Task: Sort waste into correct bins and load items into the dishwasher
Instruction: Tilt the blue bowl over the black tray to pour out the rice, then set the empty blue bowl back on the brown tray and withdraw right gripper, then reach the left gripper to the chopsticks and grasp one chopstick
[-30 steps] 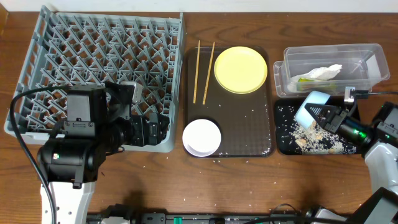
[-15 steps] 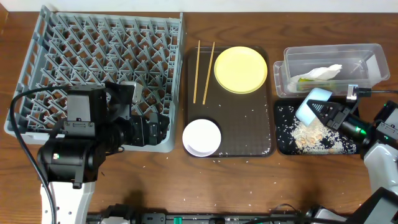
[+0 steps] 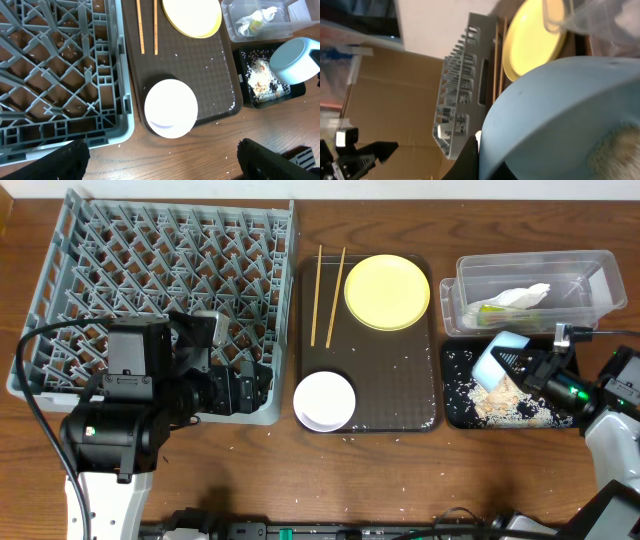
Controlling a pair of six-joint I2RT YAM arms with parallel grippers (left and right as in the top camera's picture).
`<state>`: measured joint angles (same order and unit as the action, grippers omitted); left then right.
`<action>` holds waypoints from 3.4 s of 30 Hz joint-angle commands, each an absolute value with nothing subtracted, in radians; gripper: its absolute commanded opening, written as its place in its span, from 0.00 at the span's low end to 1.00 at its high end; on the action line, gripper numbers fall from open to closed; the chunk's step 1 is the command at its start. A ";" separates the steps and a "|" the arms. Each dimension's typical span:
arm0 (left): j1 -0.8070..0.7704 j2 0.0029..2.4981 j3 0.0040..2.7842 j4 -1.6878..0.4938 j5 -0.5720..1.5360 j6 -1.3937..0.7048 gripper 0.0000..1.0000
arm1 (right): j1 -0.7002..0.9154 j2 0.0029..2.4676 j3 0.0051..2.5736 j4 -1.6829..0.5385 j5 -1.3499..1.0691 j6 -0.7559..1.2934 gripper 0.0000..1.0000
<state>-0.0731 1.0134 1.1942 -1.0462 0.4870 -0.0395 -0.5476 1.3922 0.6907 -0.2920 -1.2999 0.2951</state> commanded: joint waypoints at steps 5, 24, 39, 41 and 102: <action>-0.075 1.013 1.217 -1.046 0.478 -0.027 0.96 | -0.553 1.385 0.698 -0.265 -1.464 0.230 0.01; -0.075 1.013 1.217 -1.046 0.478 -0.027 0.96 | -0.551 1.381 0.699 -0.309 -1.239 0.356 0.01; -0.075 1.013 1.217 -1.046 0.479 -0.027 0.96 | -0.484 1.371 0.699 -0.254 -1.412 0.235 0.01; -0.075 1.013 1.217 -1.047 0.491 -0.029 0.96 | -0.444 1.347 0.701 -0.240 -1.393 0.238 0.01; -0.508 1.491 1.333 -0.634 0.025 -0.222 0.61 | 0.314 1.382 1.261 -1.071 -0.052 0.386 0.12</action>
